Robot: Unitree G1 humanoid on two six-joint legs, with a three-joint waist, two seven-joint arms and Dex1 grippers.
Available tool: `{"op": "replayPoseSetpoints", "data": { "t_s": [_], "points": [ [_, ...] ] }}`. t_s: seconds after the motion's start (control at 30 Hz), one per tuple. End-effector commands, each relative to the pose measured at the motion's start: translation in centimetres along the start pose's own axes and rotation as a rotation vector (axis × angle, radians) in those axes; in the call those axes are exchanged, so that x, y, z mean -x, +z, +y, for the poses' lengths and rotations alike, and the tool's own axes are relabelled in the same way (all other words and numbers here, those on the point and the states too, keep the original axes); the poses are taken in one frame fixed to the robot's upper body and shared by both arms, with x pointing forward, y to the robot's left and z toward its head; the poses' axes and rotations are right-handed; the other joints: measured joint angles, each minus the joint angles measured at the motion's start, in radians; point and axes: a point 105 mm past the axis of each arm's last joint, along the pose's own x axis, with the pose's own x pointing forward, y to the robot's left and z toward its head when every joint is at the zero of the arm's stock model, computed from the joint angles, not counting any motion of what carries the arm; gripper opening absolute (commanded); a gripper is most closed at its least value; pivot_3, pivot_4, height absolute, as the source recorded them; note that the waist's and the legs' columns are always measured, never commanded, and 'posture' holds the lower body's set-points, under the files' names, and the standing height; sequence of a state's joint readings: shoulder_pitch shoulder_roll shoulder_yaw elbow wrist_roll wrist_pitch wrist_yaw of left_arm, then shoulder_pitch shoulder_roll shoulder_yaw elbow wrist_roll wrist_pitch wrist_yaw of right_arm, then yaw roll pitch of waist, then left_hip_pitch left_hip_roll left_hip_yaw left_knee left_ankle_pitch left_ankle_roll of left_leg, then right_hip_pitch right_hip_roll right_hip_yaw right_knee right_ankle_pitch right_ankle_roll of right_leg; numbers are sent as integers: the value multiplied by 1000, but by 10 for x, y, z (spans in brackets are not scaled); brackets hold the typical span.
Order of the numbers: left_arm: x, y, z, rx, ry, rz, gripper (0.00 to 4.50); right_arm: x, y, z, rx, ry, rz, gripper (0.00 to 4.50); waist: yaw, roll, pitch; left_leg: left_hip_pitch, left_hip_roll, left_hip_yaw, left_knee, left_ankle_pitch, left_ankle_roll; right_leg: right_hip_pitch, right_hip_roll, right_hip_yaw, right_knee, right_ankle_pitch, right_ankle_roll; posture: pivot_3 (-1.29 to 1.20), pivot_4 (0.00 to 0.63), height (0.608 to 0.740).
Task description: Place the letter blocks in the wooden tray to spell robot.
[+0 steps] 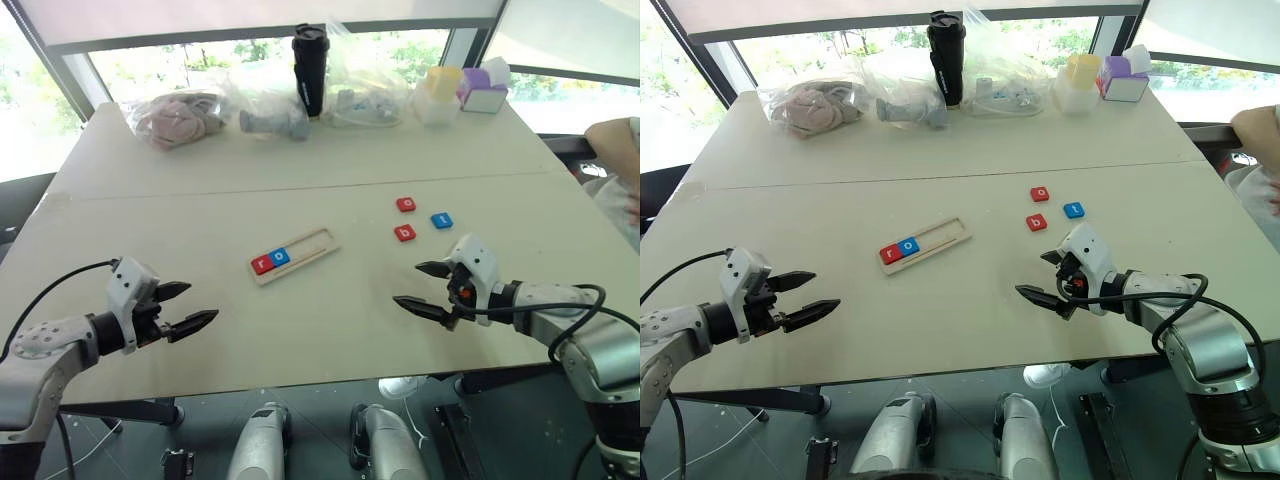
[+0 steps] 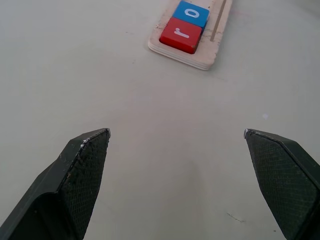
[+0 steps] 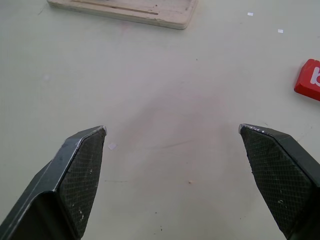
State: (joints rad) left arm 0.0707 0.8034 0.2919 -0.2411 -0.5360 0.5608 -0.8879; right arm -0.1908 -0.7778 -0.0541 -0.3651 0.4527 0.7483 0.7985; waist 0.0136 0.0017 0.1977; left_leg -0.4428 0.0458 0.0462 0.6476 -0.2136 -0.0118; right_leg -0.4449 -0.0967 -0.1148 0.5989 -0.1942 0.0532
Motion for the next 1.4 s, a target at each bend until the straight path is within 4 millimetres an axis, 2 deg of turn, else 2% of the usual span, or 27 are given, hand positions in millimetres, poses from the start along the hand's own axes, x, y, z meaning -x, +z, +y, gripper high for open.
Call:
{"op": "replayPoseSetpoints", "data": {
  "t_s": [0.03, 0.6, 0.7, 0.8, 0.93, 1.07, 1.17, 1.3, 1.4],
  "points": [
    [3, 10, 2, -28, 6, -37, 4500, 1, 6, 0, 26, -3, -26, 4400, 0, 0, 0, 0, 0, 0, 0, 0, 0, 0, 0, 0, 0, 0, 0, 0, 150, 740],
    [4, 5, 6, -72, 33, 14, 4500, -2, 2, -2, 24, -1, -17, 4400, 0, 0, 0, 0, 0, 0, 1, 0, 0, 0, 0, 0, 1, 0, 0, 0, 150, 740],
    [10, 2, 9, -102, 45, 60, 4500, -3, 10, -1, 16, 13, -27, 4400, 0, 0, 0, 0, 0, 0, 1, 0, 0, 0, 0, 0, 1, 1, 0, 0, 150, 740],
    [9, 21, 6, -168, -5, 66, 4500, -6, 31, 6, 23, 41, -81, 4400, -1, 0, 0, 0, 1, 0, 1, 0, 0, -1, 1, 0, 1, 1, -1, 0, 150, 740],
    [0, 38, 3, -222, -60, 65, 4500, -11, 39, 20, 33, 72, -102, 4400, 6, 0, 0, 0, 1, 0, 1, 0, 0, 0, 2, 0, 2, 1, -2, 0, 150, 740],
    [-31, 36, 2, -238, -134, 124, 4500, -23, 40, 41, 27, 97, -136, 4400, 3, 0, 0, 0, 0, 1, 1, 0, 0, 0, 1, 1, 2, 2, -1, 0, 150, 740],
    [-55, 34, -3, -255, -175, 136, 4500, -29, 36, 43, 11, 71, -137, 4400, 2, 0, 0, 0, 0, 1, 1, 0, 1, 0, 2, 1, 3, 5, 2, 0, 150, 740],
    [-86, 30, 1, -281, -156, 153, 4500, -32, 36, 45, -5, 52, -157, 4400, 1, -1, 0, 1, -1, 1, 3, 1, 1, 1, 2, 2, 4, 7, 3, 0, 150, 740],
    [-100, 31, 0, -286, -171, 148, 4500, -32, 34, 46, -7, 42, -155, 4400, 0, -1, 0, 1, 0, 1, 5, 1, 1, 0, 3, 2, 7, 7, 2, 0, 150, 740]
  ]
}}
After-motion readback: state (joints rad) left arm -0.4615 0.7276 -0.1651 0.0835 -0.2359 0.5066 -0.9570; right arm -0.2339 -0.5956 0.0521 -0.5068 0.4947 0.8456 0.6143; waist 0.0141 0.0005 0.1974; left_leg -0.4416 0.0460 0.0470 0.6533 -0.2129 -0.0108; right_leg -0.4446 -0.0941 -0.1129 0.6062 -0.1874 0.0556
